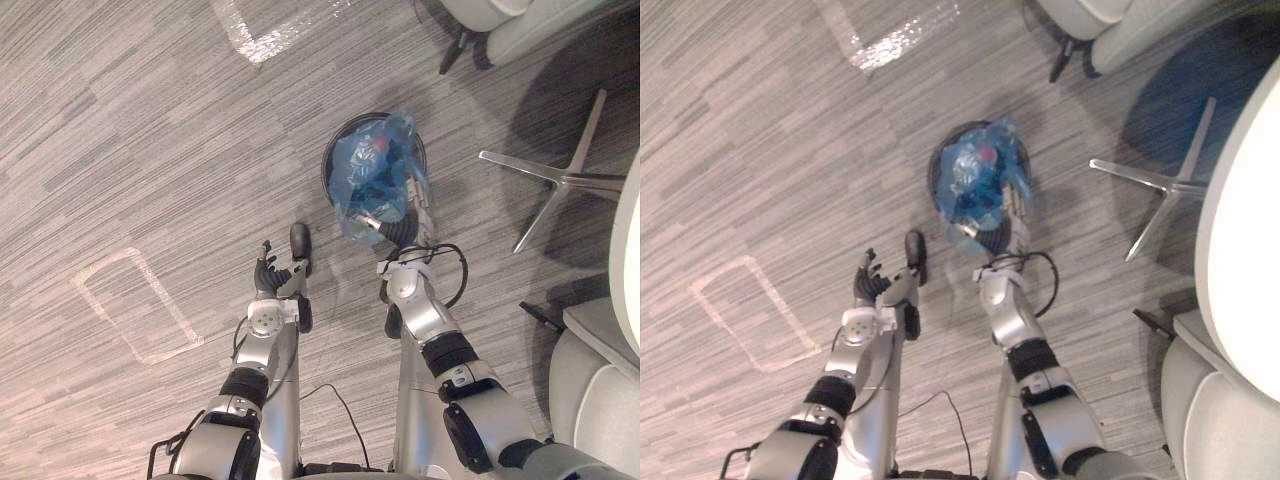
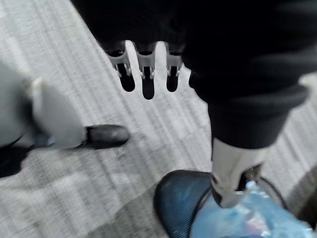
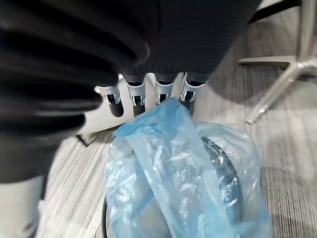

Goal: Gather rubbish on tea table into small bin, then transfer packed bag to large trash can.

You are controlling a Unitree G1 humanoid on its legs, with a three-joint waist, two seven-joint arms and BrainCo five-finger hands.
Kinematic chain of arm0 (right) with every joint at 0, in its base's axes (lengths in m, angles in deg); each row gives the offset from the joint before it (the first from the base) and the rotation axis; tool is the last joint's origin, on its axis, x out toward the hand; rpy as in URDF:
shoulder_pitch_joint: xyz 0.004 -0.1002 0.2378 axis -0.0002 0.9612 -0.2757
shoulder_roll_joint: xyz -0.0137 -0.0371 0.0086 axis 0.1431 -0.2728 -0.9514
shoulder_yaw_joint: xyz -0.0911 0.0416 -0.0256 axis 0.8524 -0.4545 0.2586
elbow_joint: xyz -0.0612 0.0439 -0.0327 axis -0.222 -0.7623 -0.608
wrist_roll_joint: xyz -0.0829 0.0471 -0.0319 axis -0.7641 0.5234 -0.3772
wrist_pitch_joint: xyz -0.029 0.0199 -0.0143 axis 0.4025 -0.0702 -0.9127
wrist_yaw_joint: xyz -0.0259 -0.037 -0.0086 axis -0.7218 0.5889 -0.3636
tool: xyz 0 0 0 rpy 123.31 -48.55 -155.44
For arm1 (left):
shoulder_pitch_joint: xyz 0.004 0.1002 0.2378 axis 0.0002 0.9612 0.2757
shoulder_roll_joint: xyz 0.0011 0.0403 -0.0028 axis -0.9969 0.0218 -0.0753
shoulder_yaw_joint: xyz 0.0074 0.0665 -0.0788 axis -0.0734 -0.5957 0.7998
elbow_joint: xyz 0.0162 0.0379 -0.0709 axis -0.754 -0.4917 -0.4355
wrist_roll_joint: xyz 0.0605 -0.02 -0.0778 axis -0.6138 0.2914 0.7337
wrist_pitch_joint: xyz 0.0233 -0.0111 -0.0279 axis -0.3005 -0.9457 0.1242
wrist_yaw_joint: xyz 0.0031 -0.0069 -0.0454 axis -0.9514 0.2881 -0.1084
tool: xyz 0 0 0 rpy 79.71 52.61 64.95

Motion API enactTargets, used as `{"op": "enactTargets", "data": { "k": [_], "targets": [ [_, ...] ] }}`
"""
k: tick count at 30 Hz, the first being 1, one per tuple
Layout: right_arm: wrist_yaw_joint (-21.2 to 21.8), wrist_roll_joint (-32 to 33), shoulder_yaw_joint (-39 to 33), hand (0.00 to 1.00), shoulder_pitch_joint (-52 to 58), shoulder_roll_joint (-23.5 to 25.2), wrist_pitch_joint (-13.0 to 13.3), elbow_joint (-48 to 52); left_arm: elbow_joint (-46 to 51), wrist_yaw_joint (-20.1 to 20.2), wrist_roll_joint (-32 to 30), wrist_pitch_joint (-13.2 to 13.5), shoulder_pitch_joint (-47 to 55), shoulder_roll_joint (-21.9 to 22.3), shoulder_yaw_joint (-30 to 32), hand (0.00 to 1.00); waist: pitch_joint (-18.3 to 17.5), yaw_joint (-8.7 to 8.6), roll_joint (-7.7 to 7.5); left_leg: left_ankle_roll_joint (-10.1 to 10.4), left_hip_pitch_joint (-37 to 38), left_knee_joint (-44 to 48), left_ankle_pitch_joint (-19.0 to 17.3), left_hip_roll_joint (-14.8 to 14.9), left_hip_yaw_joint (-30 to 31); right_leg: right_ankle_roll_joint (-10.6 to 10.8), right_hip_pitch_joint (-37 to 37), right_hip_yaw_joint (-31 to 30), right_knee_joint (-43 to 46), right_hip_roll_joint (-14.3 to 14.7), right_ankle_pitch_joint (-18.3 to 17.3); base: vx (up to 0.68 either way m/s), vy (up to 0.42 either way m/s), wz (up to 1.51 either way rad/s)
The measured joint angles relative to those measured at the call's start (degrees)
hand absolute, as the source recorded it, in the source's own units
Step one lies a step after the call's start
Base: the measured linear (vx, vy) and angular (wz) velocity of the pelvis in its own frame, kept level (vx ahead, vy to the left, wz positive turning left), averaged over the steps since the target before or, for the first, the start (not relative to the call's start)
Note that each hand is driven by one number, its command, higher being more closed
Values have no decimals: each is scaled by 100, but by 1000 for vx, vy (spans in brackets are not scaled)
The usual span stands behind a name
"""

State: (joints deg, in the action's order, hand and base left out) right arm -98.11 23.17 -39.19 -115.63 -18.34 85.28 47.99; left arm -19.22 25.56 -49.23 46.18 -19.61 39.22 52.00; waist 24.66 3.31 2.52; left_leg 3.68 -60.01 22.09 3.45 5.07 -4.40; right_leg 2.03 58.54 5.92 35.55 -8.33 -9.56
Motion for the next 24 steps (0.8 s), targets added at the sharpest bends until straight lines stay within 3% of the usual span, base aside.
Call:
{"op": "enactTargets", "data": {
  "k": [5, 13, 14, 16, 17, 21, 24],
  "targets": [
    [112, -503, 246, 0, -219, 48, -27, -673, -113, -33, -2, -33, -16, -10, 58, 0, -82, -2, -122, 14, -142, -20, 6, 41, 14, -11, 168, 5, -8, 34, 7, -1, -7, -2],
    [373, -821, 323, 0, -672, 186, -305, -1960, -404, -160, 14, -41, -601, 47, 129, 0, -90, 0, -139, 68, -436, -107, 101, 22, 136, -19, 430, 103, -9, 33, 10, 6, -3, 7],
    [426, -852, 351, 100, -727, 190, -339, -2107, -405, -164, 31, -50, -708, 32, 81, 0, -90, -2, -139, 78, -474, -146, 133, 18, 161, -22, 481, 121, 4, 32, 9, -11, -18, 11],
    [506, -855, 385, 100, -790, 183, -357, -2207, -140, -175, 71, -47, -712, -115, -128, 0, -90, -3, -139, 88, -546, -163, 167, 14, 169, -28, 569, 131, 53, 25, 5, -11, -18, 8],
    [537, -851, 377, 100, -810, 180, -367, -2227, -7, -189, 11, 150, -716, -174, -108, 0, -90, -9, -139, 95, -598, -182, 200, 8, 174, -49, 647, 139, 93, 17, -10, -14, -23, 8],
    [722, -814, 392, 100, -791, 161, -333, -2234, 801, -233, 285, 23, -703, -412, -296, 0, -90, -4, -139, 106, -615, -218, 228, -31, 168, -89, 749, 156, 277, -51, -86, -18, -28, 11],
    [832, -573, 425, 100, -796, 146, -277, -2227, 1389, -153, 500, 138, -696, -477, -335, 0, -90, 0, -139, 77, -608, -256, 208, -36, 147, -98, 752, 160, 314, -70, -108, -22, -22, 6]
  ]
}}
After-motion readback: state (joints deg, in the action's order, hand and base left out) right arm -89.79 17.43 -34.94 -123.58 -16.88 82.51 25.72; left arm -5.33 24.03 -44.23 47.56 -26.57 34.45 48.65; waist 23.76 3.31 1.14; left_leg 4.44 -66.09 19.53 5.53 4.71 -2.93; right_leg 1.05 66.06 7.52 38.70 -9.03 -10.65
